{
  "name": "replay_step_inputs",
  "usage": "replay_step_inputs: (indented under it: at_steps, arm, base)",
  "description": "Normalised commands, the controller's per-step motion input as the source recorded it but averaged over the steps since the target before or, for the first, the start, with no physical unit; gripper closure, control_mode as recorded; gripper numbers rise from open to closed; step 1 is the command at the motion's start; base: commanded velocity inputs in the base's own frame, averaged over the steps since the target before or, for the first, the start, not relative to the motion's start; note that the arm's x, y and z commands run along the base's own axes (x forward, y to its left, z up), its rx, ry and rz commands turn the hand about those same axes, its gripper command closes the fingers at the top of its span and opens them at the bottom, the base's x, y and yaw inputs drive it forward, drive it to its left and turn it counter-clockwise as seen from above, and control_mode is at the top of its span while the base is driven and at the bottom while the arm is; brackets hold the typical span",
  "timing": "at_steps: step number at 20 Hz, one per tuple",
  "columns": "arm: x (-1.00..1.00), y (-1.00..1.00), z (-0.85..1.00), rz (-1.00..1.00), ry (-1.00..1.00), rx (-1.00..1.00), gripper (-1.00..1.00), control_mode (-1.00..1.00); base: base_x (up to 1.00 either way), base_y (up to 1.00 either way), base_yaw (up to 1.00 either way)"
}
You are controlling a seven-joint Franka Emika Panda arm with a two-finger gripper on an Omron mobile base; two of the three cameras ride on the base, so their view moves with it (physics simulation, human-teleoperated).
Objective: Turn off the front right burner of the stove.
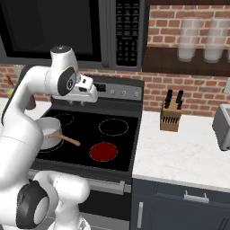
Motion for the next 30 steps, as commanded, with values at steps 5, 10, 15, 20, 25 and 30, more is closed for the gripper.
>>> replay_step_inputs:
  at_steps: [5, 10, 15, 20, 25, 30]
  arm:
    - [-0.03, -0.43, -0.18, -0.06, -0.05, 0.02, -1.00, -1.00]
    - [-0.11, -0.97, -0.40, -0.16, -0.18, 0.09, -1.00, -1.00]
    - [0.00, -0.77, -0.52, -0.24, -0.13, 0.14, -1.00, -1.00]
    - [0.22, -0.21, -0.40, -0.27, -0.17, 0.22, -1.00, -1.00]
    - [0.11, -0.33, -0.02, -0.18, -0.06, 0.43, -1.00, -1.00]
    - [0.14, -0.41, 0.14, -0.07, -0.01, 0.34, -1.00, -1.00]
  base:
    - [0.00, 0.00, 0.00]
    - [0.00, 0.00, 0.00]
    - [0.00, 0.00, 0.00]
    - [0.00, 0.00, 0.00]
    - [0.00, 0.00, 0.00]
    - [0.00, 0.00, 0.00]
